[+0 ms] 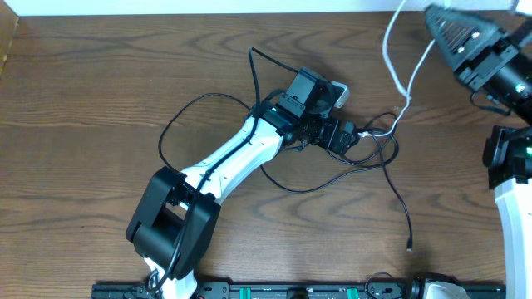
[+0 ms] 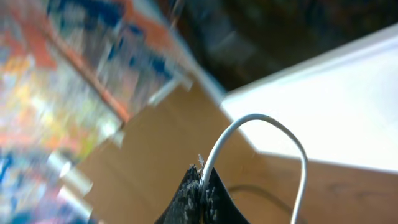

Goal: Untangle cables

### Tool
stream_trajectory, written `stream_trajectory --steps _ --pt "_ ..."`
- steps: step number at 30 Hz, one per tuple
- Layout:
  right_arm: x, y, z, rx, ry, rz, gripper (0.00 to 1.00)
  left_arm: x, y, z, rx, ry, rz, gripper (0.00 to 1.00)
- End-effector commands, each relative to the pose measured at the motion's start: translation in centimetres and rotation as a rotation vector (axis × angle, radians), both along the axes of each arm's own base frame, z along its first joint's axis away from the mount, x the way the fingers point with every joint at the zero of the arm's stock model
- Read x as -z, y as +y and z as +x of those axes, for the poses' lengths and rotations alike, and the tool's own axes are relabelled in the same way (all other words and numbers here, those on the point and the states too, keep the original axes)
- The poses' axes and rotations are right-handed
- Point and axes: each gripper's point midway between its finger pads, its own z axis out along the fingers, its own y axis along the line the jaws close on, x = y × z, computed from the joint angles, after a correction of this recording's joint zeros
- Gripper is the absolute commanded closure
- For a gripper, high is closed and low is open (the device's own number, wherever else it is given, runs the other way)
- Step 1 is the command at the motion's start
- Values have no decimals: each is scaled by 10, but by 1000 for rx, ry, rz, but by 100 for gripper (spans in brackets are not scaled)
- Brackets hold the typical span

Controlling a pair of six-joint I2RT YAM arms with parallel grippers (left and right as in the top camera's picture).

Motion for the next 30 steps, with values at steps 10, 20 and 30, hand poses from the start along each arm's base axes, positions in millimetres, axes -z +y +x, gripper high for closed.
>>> stream_trajectory --steps 10,20,30 --pt "8 36 -33 -210 -27 -98 99 3 14 20 -95 -47 64 0" --pt "10 56 -45 -289 -40 -111 99 32 12 37 -161 -45 90 2" --pt "11 60 -47 -299 -42 -113 99 30 -22 -5 70 40 -28 2"
